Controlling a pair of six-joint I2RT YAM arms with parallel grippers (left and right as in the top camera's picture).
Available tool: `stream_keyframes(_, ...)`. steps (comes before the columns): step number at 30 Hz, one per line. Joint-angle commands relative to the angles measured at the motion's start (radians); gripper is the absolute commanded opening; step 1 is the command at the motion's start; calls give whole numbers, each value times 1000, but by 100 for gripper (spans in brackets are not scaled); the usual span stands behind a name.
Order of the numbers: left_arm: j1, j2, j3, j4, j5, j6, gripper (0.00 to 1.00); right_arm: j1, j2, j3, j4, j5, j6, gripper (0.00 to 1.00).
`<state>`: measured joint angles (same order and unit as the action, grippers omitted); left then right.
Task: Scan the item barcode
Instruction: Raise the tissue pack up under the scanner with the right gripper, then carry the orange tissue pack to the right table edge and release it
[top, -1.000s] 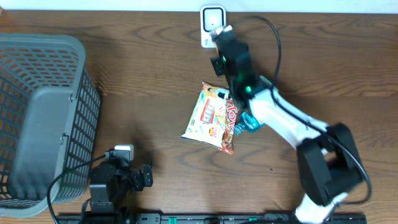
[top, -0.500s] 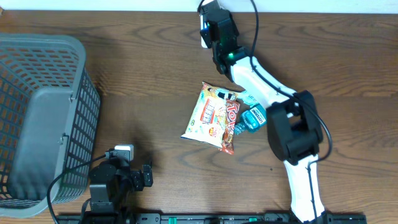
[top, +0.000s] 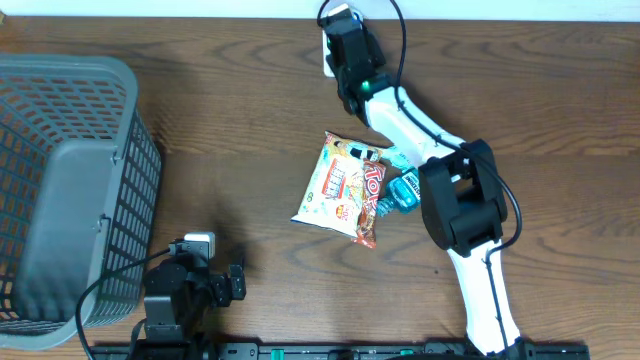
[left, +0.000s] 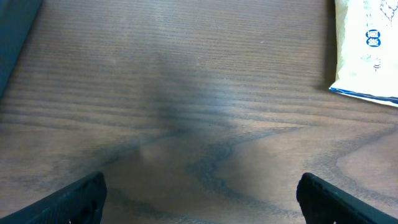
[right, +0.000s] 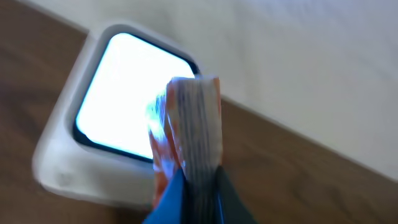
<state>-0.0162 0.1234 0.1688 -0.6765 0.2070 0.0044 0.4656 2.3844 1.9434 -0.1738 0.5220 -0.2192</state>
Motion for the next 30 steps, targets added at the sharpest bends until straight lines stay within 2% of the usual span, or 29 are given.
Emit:
stream_keyframes(1, 0, -2, -5, -13, 2, 10, 98, -16, -74, 66, -111, 189, 13, 1)
stream_keyframes(7, 0, -2, -5, -13, 2, 10, 98, -142, -137, 66, -292, 411, 25, 1)
stream_keyframes(10, 0, -2, -5, -13, 2, 10, 98, -248, -137, 65, -417, 430, 65, 1)
stream_keyframes(15, 0, -2, -5, -13, 2, 10, 98, -462, -102, 55, -597, 425, 211, 1)
stream_keyframes(20, 0, -2, -5, -13, 2, 10, 98, -665, -80, 55, -680, 278, 226, 1)
stream_keyframes(24, 0, -2, -5, -13, 2, 10, 98, -807, -80, 55, -679, 203, 227, 1)
stream_keyframes(30, 0, -2, -5, -13, 2, 10, 98, -994, -80, 55, -692, -20, 286, 1)
